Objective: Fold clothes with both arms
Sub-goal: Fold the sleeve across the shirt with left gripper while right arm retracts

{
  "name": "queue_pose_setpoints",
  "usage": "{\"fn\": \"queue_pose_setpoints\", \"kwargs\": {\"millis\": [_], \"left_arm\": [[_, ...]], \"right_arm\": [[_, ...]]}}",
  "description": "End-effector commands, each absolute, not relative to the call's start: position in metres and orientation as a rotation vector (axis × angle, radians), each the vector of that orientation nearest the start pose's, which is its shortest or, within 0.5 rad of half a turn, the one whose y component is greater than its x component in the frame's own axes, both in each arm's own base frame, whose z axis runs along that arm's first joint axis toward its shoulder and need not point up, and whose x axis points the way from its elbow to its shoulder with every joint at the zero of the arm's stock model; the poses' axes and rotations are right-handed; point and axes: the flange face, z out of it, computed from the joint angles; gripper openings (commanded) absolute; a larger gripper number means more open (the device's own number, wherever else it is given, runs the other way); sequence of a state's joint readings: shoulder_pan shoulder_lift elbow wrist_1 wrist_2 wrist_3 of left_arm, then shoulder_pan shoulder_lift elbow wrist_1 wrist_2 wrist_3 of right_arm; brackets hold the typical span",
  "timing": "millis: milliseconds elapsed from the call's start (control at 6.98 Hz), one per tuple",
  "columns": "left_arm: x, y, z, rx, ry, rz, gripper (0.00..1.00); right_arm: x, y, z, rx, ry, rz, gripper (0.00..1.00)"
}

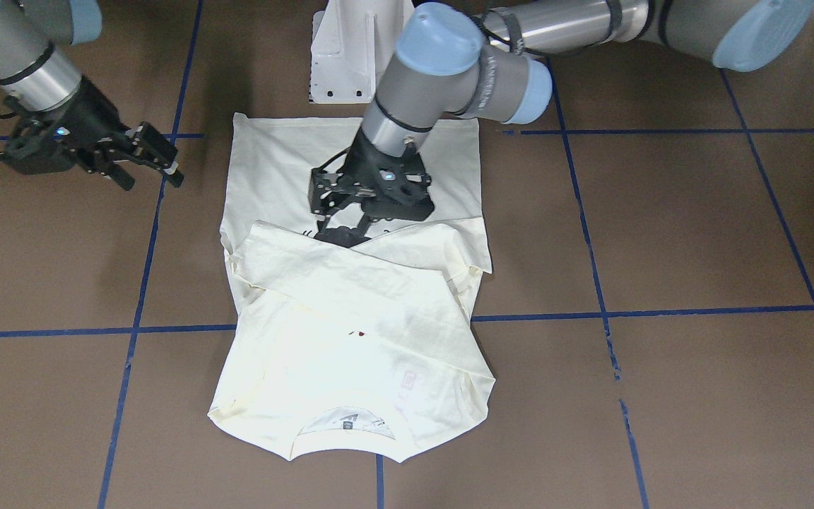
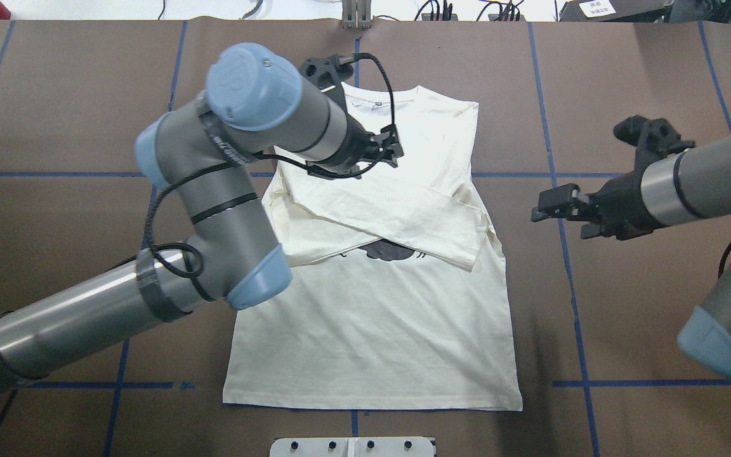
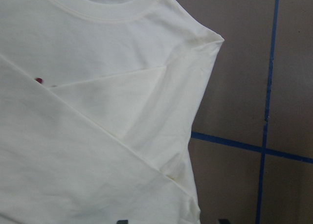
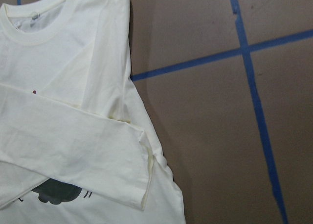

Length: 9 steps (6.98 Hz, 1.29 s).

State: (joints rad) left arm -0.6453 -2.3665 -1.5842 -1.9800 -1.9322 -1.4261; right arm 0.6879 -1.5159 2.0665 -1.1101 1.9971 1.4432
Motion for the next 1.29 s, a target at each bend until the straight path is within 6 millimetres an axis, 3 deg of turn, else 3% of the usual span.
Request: {"fn": "queue_pose_setpoints", "kwargs": {"millis": [0,286,430,716,1002,1146], "left_arm": [[0.449,-0.512,0.157,0.217,1.198,-0.196,0.67],[0.443,-0.518,0.166,0.157,1.198,-0.186,0.67],[0.443,-0.516,0.176,0.154,1.194,-0.186,0.67],[0.444,-0.516,0.18,0.149,1.189,-0.192,0.69],[0.444,-0.515,0.18,0.15,1.19,-0.193,0.69],[0.444,-0.515,0.18,0.147,1.189,-0.196,0.69]], "right_arm": [[-0.404,-0.279,0.334,0.051,-1.052,0.39,0.95],[-0.453,-0.202,0.342,0.1,-0.99,0.467,0.95],[-0.46,-0.178,0.358,0.055,-0.945,0.482,0.92],[-0.458,-0.152,0.382,0.006,-0.902,0.534,0.87],[-0.458,-0.139,0.393,0.005,-0.867,0.529,0.85],[-0.456,-0.138,0.398,0.003,-0.858,0.534,0.78]]}}
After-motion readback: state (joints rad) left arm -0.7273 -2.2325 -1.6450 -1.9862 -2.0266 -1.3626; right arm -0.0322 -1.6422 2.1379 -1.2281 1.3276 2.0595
